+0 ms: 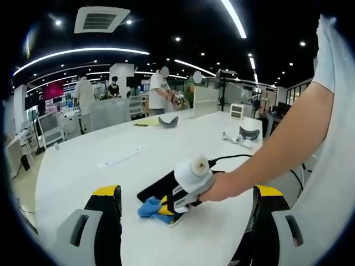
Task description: Wipe the mirror surface with the cleaning cloth until all visible marks leave the cleaned area.
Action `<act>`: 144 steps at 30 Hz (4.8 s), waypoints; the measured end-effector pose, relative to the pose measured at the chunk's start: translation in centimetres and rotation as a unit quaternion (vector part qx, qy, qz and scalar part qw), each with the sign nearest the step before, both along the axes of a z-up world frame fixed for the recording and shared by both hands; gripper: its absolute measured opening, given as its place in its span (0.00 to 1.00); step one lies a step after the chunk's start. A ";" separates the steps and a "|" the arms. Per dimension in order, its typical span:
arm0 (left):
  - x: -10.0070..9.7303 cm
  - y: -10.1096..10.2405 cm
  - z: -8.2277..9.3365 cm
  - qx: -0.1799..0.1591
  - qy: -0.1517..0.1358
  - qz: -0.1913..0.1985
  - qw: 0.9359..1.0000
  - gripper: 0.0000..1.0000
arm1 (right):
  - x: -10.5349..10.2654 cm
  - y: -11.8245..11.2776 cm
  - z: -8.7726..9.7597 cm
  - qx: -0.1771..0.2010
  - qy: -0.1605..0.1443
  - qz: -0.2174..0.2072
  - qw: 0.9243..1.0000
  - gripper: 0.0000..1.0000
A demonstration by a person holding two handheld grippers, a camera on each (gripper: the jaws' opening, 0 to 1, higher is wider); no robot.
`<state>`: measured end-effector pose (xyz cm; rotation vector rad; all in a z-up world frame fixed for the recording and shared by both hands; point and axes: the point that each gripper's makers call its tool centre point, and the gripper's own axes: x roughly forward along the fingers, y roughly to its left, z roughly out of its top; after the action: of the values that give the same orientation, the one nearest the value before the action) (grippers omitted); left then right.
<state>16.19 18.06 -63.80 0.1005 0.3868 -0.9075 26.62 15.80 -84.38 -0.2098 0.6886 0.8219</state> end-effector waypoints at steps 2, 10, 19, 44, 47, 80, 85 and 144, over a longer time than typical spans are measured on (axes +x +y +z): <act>-0.1 -0.2 0.1 0.002 0.000 0.004 1.000 0.99 | -0.2 -0.1 0.0 -0.001 0.000 0.007 1.000 0.02; -0.5 -1.0 0.3 0.006 0.004 0.011 1.000 0.99 | -0.9 -1.1 0.0 -0.003 0.000 0.021 1.000 0.02; -1.2 -2.3 0.1 0.017 0.004 0.010 1.000 0.99 | -1.5 -3.7 0.0 -0.002 0.000 0.023 1.000 0.02; -0.4 -5.2 0.3 0.024 -0.001 0.010 1.000 0.99 | -1.6 -8.8 0.0 0.004 -0.007 0.003 1.000 0.02; -0.3 -5.2 0.3 0.026 -0.002 0.011 1.000 0.99 | -1.7 -9.7 0.0 0.004 -0.010 -0.003 1.000 0.02; -0.7 -7.2 0.8 0.034 -0.013 0.004 0.999 0.99 | -1.9 -18.0 -0.1 -0.001 -0.012 -0.080 0.997 0.02; -0.6 -7.5 0.8 0.037 -0.013 0.001 0.999 0.99 | -1.9 -18.4 -0.1 -0.007 -0.015 -0.080 0.997 0.02; -0.4 -4.3 0.8 0.018 -0.011 0.021 1.000 0.99 | 1.2 -20.6 -0.1 -0.016 -0.022 -0.205 0.978 0.02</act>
<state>15.75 13.71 -63.03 0.1354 0.3841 -0.8565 27.82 -4.84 -84.47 -0.1082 0.6750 0.4101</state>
